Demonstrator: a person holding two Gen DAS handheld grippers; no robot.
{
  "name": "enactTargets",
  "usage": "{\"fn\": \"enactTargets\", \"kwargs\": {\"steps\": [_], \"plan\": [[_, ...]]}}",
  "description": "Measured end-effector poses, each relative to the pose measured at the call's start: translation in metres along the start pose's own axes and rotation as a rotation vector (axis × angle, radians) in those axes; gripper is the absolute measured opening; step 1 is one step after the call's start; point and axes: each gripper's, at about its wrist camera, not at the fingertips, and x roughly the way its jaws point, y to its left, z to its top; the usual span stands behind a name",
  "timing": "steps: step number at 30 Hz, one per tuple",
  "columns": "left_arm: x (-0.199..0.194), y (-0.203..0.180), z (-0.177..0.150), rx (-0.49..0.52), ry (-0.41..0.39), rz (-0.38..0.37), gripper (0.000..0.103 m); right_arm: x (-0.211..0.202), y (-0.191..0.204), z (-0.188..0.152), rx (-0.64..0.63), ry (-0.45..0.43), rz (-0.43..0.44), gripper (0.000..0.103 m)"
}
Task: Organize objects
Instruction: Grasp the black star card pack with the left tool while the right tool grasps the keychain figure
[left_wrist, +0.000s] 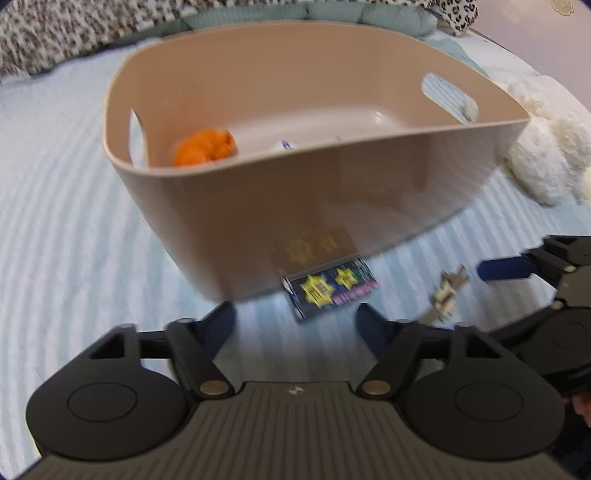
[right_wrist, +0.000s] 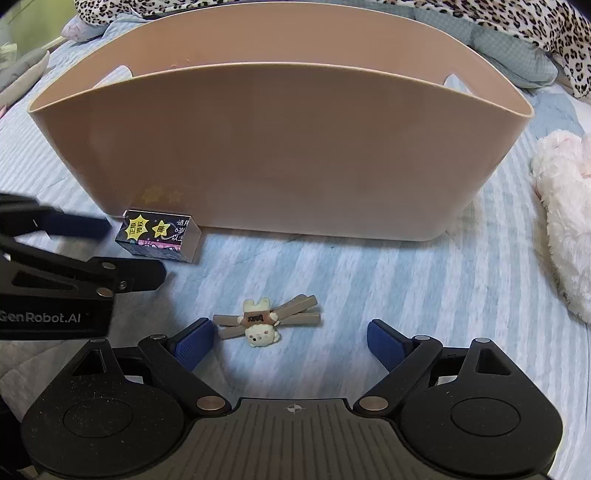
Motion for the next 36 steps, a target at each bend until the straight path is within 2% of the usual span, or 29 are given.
{"fn": "enactTargets", "kwargs": {"steps": [5,11,13,14,16,18,21,32,36], "plan": [[0.012,-0.002,0.003,-0.017,0.023,0.02,0.079,0.0,0.003,0.0,-0.032,-0.029,-0.023,0.089],[0.015,-0.018,0.006,-0.056,0.02,0.052,0.082,-0.003,0.006,0.001,-0.044,-0.056,-0.036,0.073],[0.014,-0.017,0.004,-0.067,0.006,0.041,0.076,-0.003,0.003,0.001,-0.031,-0.057,-0.034,0.068],[0.013,-0.017,0.004,-0.055,-0.004,0.017,0.064,-0.004,0.001,0.001,-0.021,-0.057,-0.027,0.063],[0.011,-0.018,0.003,-0.02,-0.017,-0.018,0.054,-0.004,0.0,0.001,-0.013,-0.053,-0.019,0.061],[0.008,-0.021,0.004,-0.004,-0.03,-0.027,0.054,-0.004,0.0,0.0,-0.009,-0.055,-0.012,0.056],[0.005,-0.02,0.004,-0.014,-0.048,-0.058,0.053,-0.006,0.0,0.0,0.003,-0.057,-0.006,0.054],[-0.009,-0.006,-0.006,-0.032,-0.046,-0.047,0.053,-0.017,-0.003,-0.005,0.044,-0.072,0.004,0.053],[-0.023,-0.004,-0.008,-0.03,-0.069,-0.053,0.053,-0.032,-0.012,-0.015,0.065,-0.106,0.008,0.054]]}}
